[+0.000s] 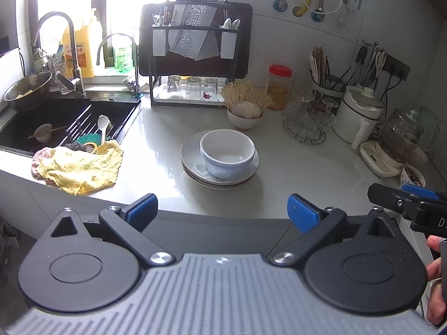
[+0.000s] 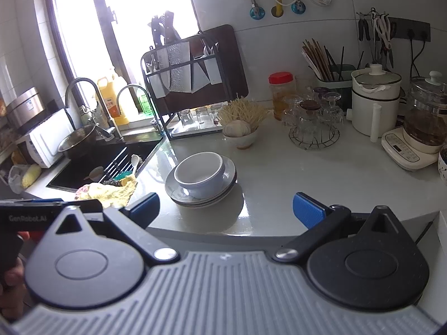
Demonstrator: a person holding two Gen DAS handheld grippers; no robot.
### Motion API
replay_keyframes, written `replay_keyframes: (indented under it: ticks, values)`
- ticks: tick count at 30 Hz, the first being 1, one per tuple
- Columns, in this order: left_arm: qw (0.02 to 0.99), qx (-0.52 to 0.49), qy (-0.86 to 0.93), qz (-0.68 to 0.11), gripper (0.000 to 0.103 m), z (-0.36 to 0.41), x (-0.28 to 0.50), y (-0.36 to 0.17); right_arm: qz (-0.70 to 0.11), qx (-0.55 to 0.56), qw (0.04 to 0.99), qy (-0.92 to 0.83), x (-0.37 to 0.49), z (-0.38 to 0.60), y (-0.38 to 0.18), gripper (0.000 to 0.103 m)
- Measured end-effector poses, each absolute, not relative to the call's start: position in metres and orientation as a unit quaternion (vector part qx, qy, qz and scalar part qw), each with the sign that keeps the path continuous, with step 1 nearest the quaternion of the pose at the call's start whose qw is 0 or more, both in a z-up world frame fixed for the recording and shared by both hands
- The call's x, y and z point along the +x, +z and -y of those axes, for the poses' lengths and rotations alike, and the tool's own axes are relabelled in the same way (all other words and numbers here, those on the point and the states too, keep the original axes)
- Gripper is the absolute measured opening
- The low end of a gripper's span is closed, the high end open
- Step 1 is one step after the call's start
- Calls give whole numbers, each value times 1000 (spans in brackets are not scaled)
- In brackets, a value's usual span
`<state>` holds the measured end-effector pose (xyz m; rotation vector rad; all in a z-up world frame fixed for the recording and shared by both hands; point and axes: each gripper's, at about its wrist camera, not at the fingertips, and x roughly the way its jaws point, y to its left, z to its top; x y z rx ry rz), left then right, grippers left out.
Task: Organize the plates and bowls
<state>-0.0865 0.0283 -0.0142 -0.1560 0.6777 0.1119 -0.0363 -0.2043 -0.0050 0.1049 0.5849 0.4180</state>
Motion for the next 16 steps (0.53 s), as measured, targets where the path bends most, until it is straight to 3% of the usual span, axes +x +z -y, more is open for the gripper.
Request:
replay_keyframes:
  ticks: [16]
  values:
    - [941, -74, 59, -324, 101, -32, -80, -8, -288, 57, 933, 210, -29, 200, -8, 103]
